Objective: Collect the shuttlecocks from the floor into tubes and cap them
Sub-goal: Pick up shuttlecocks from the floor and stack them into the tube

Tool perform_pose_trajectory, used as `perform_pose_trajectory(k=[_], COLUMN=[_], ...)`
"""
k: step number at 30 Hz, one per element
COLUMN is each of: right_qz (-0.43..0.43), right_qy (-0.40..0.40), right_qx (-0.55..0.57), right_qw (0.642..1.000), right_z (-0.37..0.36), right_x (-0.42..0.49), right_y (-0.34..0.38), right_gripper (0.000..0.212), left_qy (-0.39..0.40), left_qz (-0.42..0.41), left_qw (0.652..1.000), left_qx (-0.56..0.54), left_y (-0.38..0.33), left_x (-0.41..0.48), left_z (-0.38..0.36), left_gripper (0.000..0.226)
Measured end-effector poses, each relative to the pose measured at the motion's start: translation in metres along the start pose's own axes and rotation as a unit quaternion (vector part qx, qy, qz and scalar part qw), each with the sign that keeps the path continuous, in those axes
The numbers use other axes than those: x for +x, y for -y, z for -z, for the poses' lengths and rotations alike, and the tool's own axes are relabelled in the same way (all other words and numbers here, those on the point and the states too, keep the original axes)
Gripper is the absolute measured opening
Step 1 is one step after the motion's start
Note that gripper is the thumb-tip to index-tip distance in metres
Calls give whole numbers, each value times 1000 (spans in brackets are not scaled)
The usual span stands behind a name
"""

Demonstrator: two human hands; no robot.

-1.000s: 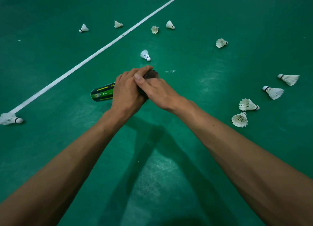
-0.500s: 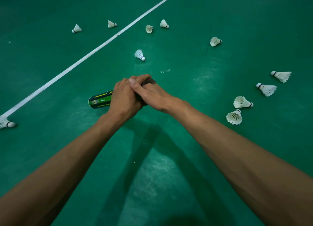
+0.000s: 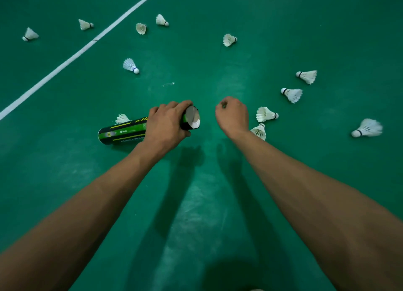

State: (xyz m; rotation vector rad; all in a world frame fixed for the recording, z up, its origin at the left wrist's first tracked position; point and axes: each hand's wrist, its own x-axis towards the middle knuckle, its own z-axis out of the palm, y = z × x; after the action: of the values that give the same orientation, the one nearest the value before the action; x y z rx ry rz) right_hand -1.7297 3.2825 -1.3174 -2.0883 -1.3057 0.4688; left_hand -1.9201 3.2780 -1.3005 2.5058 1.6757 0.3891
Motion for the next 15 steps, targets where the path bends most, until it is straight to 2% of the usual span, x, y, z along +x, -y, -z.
perform_pose_trajectory(k=[3, 6, 11, 15], right_qz=[-117, -182, -179, -129], right_qy=[100, 148, 209, 229], right_qx=[-124, -186, -195, -156], right_qw=[980, 954, 942, 952], right_z=[9, 15, 13, 7], right_x=[6, 7, 22, 33], right_y=[-50, -92, -136, -145], right_gripper=[43, 49, 61, 53], left_qy=[7, 9, -17, -38], left_qz=[-25, -45, -58, -60], left_qw=[1000, 999, 998, 997], left_qx=[-1, -3, -20, -35], left_y=[-22, -40, -54, -50], left_x=[5, 13, 25, 27], left_z=[-16, -30, -46, -51], left_gripper=[86, 86, 84, 82])
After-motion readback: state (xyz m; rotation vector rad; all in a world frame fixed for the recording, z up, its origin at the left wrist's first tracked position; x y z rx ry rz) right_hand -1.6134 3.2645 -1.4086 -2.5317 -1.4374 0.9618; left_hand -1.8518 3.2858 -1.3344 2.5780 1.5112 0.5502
